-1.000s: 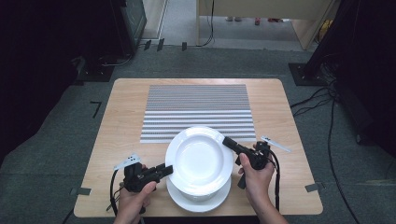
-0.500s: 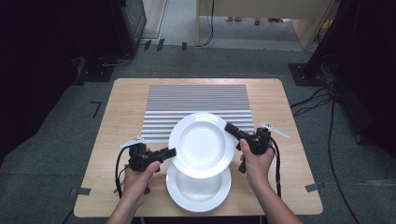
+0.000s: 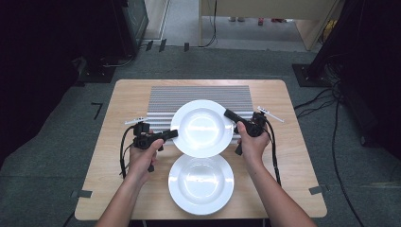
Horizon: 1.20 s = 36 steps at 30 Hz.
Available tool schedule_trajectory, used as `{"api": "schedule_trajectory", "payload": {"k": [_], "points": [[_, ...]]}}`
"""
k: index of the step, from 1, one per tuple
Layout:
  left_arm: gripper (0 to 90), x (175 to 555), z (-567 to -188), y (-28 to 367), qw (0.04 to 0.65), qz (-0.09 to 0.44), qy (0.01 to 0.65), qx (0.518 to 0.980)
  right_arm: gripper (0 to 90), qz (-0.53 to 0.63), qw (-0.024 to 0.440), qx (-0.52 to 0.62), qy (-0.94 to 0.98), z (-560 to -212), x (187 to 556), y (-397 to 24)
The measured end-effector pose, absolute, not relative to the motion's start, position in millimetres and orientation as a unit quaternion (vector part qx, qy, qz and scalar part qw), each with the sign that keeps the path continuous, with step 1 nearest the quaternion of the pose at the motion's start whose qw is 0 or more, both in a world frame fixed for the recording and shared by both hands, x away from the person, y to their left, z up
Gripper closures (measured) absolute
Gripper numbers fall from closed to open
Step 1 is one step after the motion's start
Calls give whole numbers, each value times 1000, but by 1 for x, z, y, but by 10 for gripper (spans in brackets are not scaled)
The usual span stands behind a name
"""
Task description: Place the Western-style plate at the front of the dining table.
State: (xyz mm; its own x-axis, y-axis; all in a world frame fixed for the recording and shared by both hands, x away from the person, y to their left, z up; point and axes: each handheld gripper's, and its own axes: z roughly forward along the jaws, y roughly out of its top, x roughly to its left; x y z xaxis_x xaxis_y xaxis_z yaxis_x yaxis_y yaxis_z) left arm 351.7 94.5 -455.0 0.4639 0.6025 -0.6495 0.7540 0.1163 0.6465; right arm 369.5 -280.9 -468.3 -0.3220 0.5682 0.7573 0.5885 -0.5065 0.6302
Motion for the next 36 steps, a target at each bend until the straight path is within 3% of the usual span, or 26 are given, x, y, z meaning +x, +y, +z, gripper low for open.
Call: {"api": "schedule_trajectory", "payload": {"k": [12, 36], "points": [[702, 394, -463, 88, 525, -59, 534, 660, 843, -635, 7, -612, -472, -493, 407, -277], [706, 451, -499, 67, 473, -39, 584, 658, 819, -578, -25, -684, -444, -538, 433, -269]]}}
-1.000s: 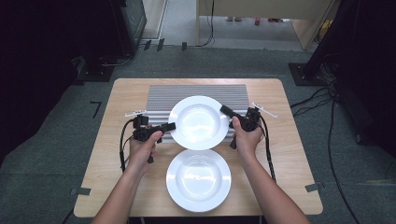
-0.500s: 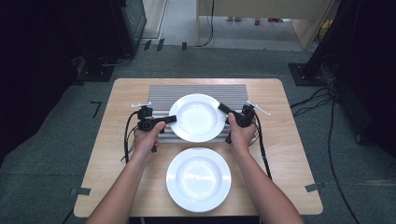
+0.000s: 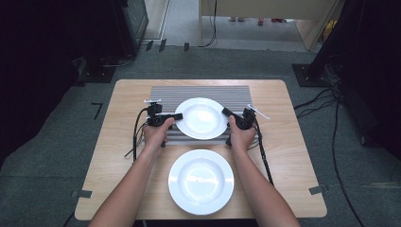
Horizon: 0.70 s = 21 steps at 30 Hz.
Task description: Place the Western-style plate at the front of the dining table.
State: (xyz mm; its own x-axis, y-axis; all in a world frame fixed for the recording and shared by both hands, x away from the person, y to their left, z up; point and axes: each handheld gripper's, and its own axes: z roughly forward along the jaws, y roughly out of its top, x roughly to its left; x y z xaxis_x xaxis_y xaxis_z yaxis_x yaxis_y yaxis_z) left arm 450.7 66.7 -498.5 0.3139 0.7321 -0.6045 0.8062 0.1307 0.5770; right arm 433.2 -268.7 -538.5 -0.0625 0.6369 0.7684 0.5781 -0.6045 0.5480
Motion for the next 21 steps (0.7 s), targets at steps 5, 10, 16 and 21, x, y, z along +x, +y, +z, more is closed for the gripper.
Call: {"api": "schedule_trajectory", "payload": {"k": [5, 10, 16, 21], "points": [[705, 464, -498, 64, 467, -25, 596, 653, 818, 574, 50, 682, 450, -532, 440, -264], [705, 478, -498, 63, 462, -22, 611, 643, 816, 572, 71, 677, 458, -525, 448, -260], [698, 484, -503, 57, 445, -6, 621, 645, 796, 551, 112, 667, 489, -526, 454, -255], [698, 486, -503, 56, 445, 4, 625, 641, 793, 550, 108, 668, 489, -528, 457, -254]]}}
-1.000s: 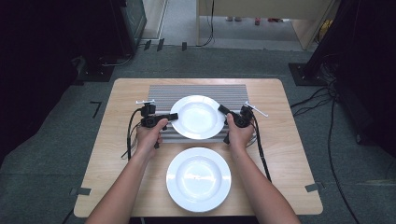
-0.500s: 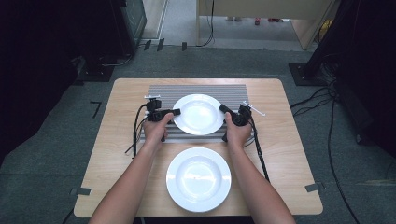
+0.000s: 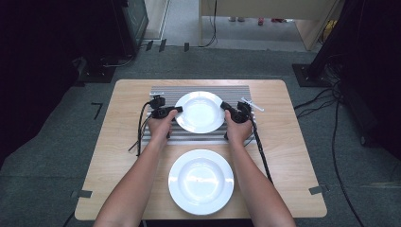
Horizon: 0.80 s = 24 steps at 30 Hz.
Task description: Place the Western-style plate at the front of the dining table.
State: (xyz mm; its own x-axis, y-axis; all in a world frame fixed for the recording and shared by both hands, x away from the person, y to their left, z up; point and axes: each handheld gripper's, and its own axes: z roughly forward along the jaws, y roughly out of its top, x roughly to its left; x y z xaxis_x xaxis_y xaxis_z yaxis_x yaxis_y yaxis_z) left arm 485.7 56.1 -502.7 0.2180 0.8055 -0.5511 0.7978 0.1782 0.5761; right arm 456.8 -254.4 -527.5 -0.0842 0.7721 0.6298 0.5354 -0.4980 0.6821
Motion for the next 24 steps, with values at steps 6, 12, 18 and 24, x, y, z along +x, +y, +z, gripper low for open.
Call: {"api": "schedule_trajectory", "payload": {"k": [6, 12, 18, 24], "points": [[694, 488, -500, 53, 437, 35, 623, 648, 774, 552, 119, 653, 505, -527, 460, -251], [689, 490, -501, 52, 429, 30, 624, 652, 773, 542, 123, 653, 515, -530, 461, -252], [659, 490, -502, 50, 422, 38, 622, 659, 766, 535, 135, 645, 529, -528, 462, -250], [490, 490, -498, 52, 430, 30, 599, 675, 718, 513, 151, 629, 564, -522, 462, -250]]}}
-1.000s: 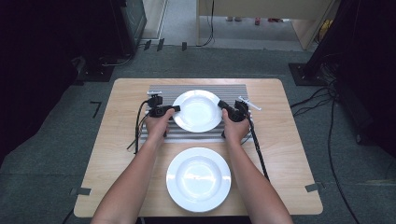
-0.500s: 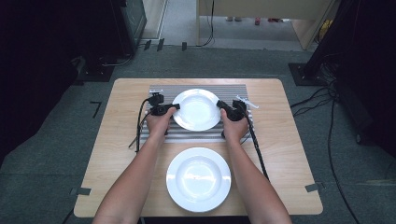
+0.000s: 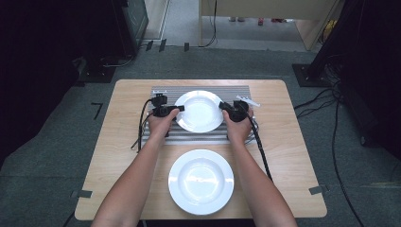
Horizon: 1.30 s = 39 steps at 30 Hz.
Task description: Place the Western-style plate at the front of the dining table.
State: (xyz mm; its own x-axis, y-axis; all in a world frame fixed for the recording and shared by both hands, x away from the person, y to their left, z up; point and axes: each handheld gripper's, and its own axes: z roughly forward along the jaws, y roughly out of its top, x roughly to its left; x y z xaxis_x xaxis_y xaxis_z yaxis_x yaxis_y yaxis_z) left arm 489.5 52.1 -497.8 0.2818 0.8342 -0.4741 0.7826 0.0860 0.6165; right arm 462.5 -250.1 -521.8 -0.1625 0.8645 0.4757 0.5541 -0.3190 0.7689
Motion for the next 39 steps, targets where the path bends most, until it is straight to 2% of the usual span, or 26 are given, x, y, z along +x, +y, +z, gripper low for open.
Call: {"api": "schedule_trajectory", "payload": {"k": [2, 3, 5, 6, 7, 10, 11, 14, 18, 26, 32, 34, 39], "points": [[462, 488, -493, 56, 438, 38, 595, 673, 711, 507, 168, 621, 573, -519, 461, -251], [444, 486, -488, 63, 447, 42, 587, 673, 683, 497, 202, 607, 586, -514, 457, -252], [414, 482, -483, 66, 452, 53, 582, 674, 590, 499, 205, 603, 588, -510, 456, -256], [394, 482, -483, 66, 452, 53, 582, 674, 590, 499, 205, 603, 588, -510, 456, -256], [376, 479, -481, 67, 450, 56, 577, 679, 515, 501, 210, 601, 586, -507, 455, -260], [343, 472, -478, 68, 454, 51, 569, 683, 478, 504, 201, 597, 591, -505, 452, -263], [306, 469, -477, 69, 456, 49, 567, 684, 432, 500, 205, 587, 603, -502, 448, -265], [295, 458, -475, 68, 461, 47, 557, 689, 413, 494, 210, 580, 612, -500, 441, -269], [252, 448, -472, 68, 462, 54, 545, 697, 375, 507, 168, 584, 611, -495, 429, -279], [192, 422, -469, 74, 464, 66, 524, 711, 292, 500, 168, 550, 647, -487, 402, -285], [153, 404, -469, 81, 459, 65, 516, 720, 269, 497, 165, 540, 659, -486, 386, -290], [104, 397, -469, 84, 461, 62, 513, 722, 243, 496, 165, 533, 665, -483, 378, -294], [100, 381, -467, 90, 452, 72, 510, 728, 228, 494, 170, 526, 671, -481, 363, -304]]}}
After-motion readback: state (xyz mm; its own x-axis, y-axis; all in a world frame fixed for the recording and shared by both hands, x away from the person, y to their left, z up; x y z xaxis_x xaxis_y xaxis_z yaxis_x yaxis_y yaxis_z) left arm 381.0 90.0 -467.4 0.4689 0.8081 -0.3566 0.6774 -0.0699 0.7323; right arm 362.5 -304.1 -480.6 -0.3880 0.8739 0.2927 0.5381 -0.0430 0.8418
